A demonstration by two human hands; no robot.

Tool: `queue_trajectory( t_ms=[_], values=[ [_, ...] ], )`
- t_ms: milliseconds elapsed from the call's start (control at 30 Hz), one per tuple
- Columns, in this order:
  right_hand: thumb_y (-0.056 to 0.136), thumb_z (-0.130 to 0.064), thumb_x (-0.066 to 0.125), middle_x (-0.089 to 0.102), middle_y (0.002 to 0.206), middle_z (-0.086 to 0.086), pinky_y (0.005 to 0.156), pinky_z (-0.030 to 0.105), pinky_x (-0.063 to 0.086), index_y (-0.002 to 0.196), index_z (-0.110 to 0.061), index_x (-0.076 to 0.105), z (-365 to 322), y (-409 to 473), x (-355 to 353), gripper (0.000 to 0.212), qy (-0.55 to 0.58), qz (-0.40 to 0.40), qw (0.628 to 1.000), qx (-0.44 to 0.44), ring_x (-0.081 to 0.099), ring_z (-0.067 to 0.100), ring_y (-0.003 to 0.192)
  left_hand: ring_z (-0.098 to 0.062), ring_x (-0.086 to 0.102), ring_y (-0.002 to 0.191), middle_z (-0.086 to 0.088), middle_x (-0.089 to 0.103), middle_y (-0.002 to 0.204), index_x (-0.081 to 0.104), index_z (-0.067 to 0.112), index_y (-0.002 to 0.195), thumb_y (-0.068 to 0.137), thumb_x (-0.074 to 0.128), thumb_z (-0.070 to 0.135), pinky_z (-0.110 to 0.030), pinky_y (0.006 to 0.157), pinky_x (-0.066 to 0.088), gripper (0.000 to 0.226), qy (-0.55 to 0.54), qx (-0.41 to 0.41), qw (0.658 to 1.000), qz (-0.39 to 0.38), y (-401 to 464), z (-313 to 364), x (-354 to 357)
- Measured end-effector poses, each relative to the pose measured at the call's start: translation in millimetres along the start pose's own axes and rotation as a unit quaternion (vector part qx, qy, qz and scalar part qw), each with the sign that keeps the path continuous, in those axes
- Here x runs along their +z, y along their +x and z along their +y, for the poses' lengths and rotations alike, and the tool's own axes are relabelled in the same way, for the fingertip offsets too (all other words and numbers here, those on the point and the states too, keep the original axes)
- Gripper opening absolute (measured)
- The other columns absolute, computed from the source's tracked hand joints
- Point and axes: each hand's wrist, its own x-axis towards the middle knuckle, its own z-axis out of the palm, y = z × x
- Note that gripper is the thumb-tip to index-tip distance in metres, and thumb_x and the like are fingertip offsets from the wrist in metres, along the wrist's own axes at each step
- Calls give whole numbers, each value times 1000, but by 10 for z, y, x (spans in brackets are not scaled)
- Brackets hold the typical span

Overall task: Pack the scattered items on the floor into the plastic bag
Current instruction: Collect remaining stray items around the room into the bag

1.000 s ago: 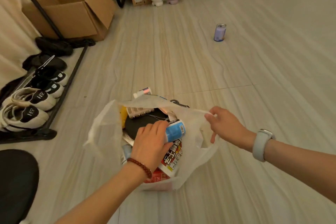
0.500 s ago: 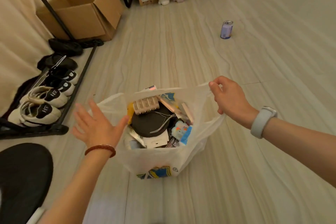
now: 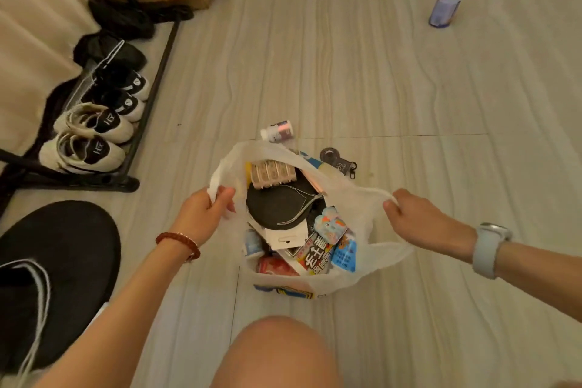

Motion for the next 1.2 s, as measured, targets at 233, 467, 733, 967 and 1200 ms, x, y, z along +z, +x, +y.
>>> queue_trajectory(
  t_ms=[233,467,733,967,1200],
  values=[
    [97,-20,36,61,71,8,57,20,40,73,-11,50,-453,-723,-348,29,154,-49,984,75,54,24,65,-27,61,83,-8,67,83,63,13,78,90,51,23,-39,81,51,20,-23,-57,992,-113,-585,272,-774],
    [92,-12,37,62,84,18,83,41,47,94,-1,52,-1203,-1285,-567,18,221,-34,945,238,62,36,86,-35,60,85,-21,66,87,50,10,67,93,37,14,-35,74,45,30,-17,-125,982,-143,-1146,680,-1171],
    [91,-6,39,52,77,14,51,23,35,64,-8,43,-1615,-957,-1237,27,107,-68,970,207,58,32,75,-31,66,82,1,54,60,48,19,63,94,37,16,-35,74,45,34,-92,-194,967,-134,-859,810,-1524],
    [92,-5,41,52,94,13,50,24,39,82,-5,51,-1384,-103,-854,14,312,22,919,241,48,18,57,-36,63,85,-3,56,59,51,17,66,93,38,11,-45,88,49,30,-156,-252,952,-80,-181,628,-978],
    [93,-10,38,49,73,-1,51,26,42,109,-2,52,-1054,-393,-510,22,305,13,926,220,45,15,61,-7,57,50,-6,53,60,48,11,77,95,38,13,-28,56,37,20,-151,-267,949,-73,-540,518,-705]
  ],
)
